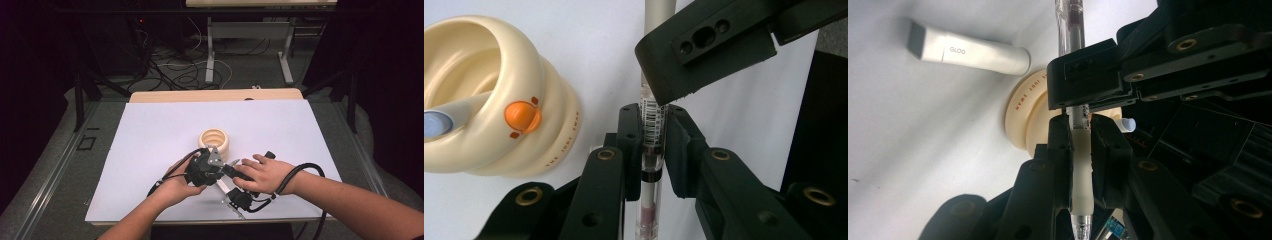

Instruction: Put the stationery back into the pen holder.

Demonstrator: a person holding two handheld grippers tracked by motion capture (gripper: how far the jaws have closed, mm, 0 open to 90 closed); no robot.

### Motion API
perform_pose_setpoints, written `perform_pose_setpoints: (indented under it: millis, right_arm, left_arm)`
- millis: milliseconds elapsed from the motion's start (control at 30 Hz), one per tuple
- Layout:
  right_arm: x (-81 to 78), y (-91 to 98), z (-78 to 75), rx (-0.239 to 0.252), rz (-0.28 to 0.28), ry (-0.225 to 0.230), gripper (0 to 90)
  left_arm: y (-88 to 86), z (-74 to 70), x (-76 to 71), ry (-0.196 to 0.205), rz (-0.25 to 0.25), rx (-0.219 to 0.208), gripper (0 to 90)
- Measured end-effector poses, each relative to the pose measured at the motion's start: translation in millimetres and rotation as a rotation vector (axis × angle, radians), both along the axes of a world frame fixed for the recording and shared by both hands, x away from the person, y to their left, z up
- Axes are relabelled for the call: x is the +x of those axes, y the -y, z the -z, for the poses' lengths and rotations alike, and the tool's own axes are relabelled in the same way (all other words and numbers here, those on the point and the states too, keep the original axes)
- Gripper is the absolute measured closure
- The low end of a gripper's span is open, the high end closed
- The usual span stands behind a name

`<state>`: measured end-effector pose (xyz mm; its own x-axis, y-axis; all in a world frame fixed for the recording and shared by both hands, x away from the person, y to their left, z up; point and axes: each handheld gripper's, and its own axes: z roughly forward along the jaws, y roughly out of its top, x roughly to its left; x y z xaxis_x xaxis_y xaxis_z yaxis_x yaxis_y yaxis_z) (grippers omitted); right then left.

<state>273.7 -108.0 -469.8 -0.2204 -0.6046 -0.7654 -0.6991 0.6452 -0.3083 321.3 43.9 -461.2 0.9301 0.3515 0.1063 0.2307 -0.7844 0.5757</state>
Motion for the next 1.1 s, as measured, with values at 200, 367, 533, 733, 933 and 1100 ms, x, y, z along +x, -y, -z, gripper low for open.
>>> perform_pose_setpoints:
  millis: [200,367,533,733,933,1100]
  right_arm:
    - [1.2,0.8,-1.9,0.021,0.022,-0.017,74.7]
    - [3.0,2.7,-5.8,0.061,0.061,-0.057,71.2]
    - [5.4,6.5,-11.7,0.101,0.099,-0.084,68.6]
    - [9.1,11.1,-15.1,0.194,0.15,-0.133,63.9]
    - [11.5,13.7,-15.8,0.262,0.199,-0.182,61.0]
    - [14.8,14.9,-16.8,0.304,0.23,-0.223,59.1]
  left_arm:
    - [0.4,-0.3,3.4,-0.01,-0.021,-0.009,79.0]
    - [-0.6,-1.6,7.2,-0.025,-0.05,-0.027,79.0]
    - [-2.2,-2.5,13.0,-0.03,-0.08,-0.051,79.0]
    - [-5.4,-4.2,19.9,-0.042,-0.139,-0.099,79.0]
    - [-8.6,-7.1,24.0,-0.052,-0.19,-0.17,79.0]
    - [-10.6,-10.5,27.2,-0.04,-0.215,-0.228,79.0]
